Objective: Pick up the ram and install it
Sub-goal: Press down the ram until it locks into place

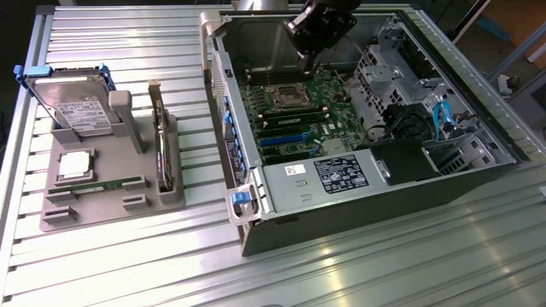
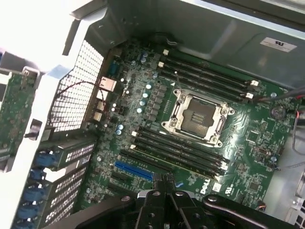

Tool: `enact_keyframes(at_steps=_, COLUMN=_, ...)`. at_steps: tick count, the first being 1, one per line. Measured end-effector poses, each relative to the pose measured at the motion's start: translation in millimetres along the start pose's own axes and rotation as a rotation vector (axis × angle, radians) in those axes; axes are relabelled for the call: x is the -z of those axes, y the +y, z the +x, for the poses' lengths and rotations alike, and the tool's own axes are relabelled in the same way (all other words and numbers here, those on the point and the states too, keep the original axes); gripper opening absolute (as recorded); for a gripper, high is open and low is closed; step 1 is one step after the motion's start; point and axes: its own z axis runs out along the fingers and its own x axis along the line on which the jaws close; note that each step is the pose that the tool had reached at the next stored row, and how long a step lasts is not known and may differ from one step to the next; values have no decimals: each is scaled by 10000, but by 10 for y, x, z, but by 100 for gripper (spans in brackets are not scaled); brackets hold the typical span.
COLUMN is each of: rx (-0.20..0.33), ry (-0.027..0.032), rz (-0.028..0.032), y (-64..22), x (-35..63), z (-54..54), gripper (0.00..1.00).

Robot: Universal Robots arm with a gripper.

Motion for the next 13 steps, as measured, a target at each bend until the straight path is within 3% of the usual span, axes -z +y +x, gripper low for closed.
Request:
enact_keyframes(at_steps=4, rx=-750, ry=-12, rz=-55, y=0, x=0, z=1, gripper=11)
enact_keyframes(at_steps=6, rx=-866, ry=-30, rz=-71, y=3, x=0, z=9, gripper=11)
enact_keyframes(at_steps=7, rx=-884, ry=-70, rz=-79, y=7, x=-2, z=21, gripper=11)
enact_keyframes(at_steps=11, rx=-884, ry=-83, rz=-76, y=7, x=-2, z=23, gripper=11)
enact_keyframes(at_steps=12, rx=-884, ry=-145, rz=-66, y=8, x=0, z=26, gripper=11)
enact_keyframes(at_steps=13, rx=-881, ry=-283, rz=-63, y=10, x=-2, z=30, gripper=11)
